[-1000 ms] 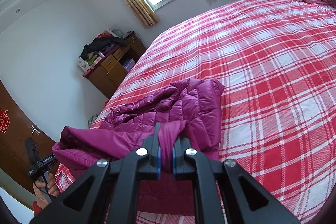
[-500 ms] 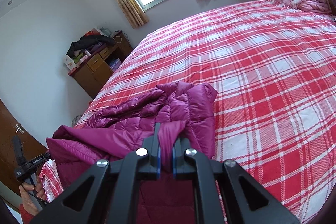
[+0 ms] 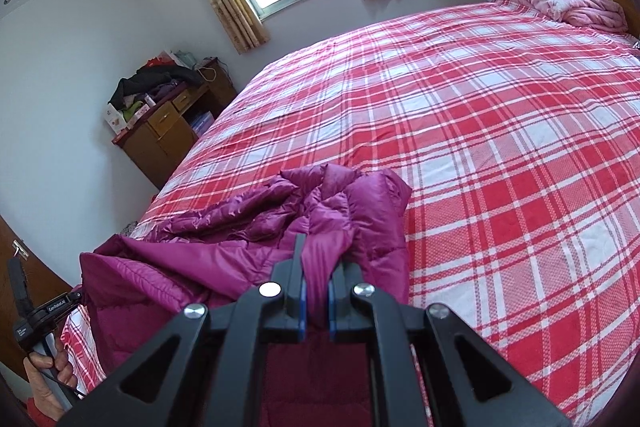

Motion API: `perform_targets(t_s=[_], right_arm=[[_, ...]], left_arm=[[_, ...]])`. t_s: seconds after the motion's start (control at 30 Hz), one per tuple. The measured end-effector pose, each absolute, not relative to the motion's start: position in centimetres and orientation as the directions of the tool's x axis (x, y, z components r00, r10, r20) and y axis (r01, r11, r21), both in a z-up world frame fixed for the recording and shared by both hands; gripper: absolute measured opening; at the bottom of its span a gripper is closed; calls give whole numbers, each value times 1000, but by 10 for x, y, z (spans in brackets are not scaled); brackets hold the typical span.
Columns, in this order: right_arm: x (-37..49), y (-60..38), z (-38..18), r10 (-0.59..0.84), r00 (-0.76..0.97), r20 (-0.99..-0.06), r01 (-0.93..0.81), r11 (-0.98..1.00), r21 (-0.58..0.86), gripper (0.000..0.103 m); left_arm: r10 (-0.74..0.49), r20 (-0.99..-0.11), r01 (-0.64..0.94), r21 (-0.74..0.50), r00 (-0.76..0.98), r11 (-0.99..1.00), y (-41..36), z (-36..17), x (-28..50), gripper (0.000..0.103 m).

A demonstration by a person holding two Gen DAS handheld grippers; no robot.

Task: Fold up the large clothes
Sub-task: 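Lift the held hem and fold it over toward the collar with both grippers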

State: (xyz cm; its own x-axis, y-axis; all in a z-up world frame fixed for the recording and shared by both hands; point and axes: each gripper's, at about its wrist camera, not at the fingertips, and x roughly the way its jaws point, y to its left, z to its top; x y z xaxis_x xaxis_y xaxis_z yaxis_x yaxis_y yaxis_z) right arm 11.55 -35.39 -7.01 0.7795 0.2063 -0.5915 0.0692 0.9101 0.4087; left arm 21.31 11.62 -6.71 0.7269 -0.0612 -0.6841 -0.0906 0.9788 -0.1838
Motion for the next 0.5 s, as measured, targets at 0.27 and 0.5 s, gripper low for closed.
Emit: perform_targets(t_s=[0.27, 0.5], right_arm=[[170, -357, -66, 171, 792, -586, 93, 915, 393, 10], [214, -354, -80, 105, 779, -619, 162, 919, 360, 10]], left_arm=[[-20, -673, -125, -167, 739, 978, 110, -64, 271, 3], [23, -711, -159, -125, 703, 979, 101, -94, 320, 3]])
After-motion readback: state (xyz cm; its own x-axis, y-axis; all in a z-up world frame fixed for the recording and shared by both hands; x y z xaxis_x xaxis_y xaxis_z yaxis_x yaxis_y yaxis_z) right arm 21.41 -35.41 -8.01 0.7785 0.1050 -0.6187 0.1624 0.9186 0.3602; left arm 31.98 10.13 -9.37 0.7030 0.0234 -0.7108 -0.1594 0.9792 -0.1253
